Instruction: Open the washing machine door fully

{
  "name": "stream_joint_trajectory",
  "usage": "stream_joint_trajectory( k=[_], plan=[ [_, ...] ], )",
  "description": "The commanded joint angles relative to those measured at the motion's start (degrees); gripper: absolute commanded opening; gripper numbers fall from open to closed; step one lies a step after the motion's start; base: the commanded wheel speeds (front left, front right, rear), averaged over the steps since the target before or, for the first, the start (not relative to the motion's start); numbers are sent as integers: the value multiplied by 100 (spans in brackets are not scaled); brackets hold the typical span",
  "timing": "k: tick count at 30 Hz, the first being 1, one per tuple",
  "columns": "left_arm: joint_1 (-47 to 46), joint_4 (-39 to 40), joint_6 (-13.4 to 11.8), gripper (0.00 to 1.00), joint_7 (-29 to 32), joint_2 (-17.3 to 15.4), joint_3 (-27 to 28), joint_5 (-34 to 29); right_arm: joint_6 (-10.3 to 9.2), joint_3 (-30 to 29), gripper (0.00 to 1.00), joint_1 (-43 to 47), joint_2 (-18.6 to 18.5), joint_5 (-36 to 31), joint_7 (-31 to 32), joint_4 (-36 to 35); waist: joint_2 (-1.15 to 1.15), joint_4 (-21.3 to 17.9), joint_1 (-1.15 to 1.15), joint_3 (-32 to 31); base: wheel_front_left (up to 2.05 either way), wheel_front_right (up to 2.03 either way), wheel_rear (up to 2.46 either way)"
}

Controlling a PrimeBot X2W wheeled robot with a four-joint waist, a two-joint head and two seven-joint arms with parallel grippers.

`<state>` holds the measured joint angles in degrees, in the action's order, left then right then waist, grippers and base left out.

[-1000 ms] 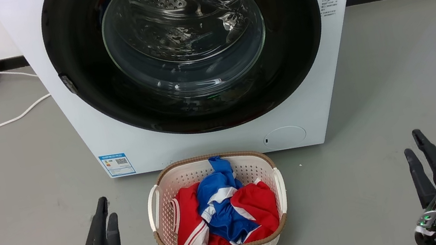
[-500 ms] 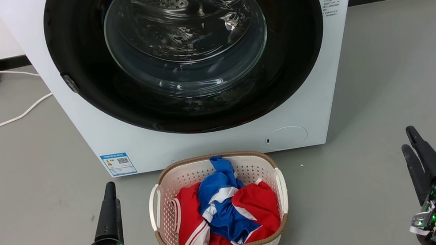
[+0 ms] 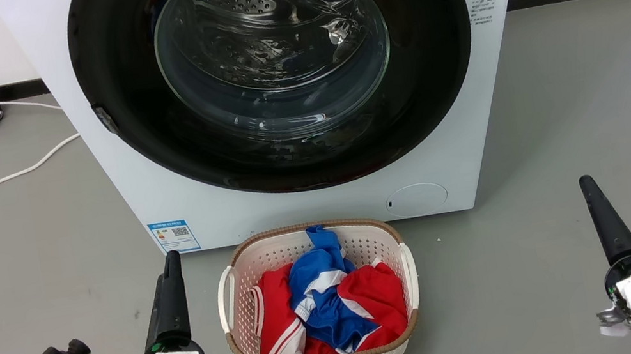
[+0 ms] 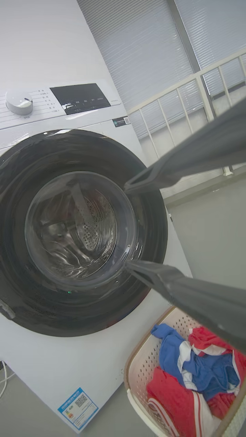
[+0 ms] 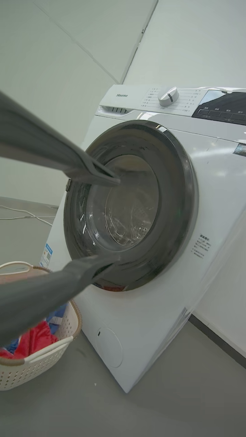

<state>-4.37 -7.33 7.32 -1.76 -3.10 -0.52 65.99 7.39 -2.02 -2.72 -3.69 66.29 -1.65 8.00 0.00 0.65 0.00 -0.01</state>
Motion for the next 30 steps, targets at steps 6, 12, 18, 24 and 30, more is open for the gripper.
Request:
stream_joint_trajectory(
  k=[6, 12, 18, 24, 30],
  plan=[
    [-36, 145, 14, 100, -159, -50, -27, -844, 6, 31, 100, -31, 22, -1011, -51, -258, 0, 2, 0, 12, 0, 0, 0],
    [-73, 166, 15, 100, -275, -65, -79, -1470, 7, 38, 100, -12, 38, -1781, -34, -375, 0, 19, 0, 41, 0, 0, 0],
    [-121, 189, 16, 100, -383, -143, -153, -2079, 7, 28, 100, 13, 46, -2424, -6, -481, 0, 38, 0, 65, 0, 0, 0],
    [-133, 157, 17, 100, -486, -231, -279, -2637, 8, -5, 100, 85, 50, -3001, 55, -574, 0, 59, 0, 67, 0, 0, 0],
    [-150, 108, 17, 100, -585, -324, -409, -3197, 9, -31, 100, 136, 55, -3544, 103, -669, 0, 64, 0, 81, 0, 0, 0]
  ],
)
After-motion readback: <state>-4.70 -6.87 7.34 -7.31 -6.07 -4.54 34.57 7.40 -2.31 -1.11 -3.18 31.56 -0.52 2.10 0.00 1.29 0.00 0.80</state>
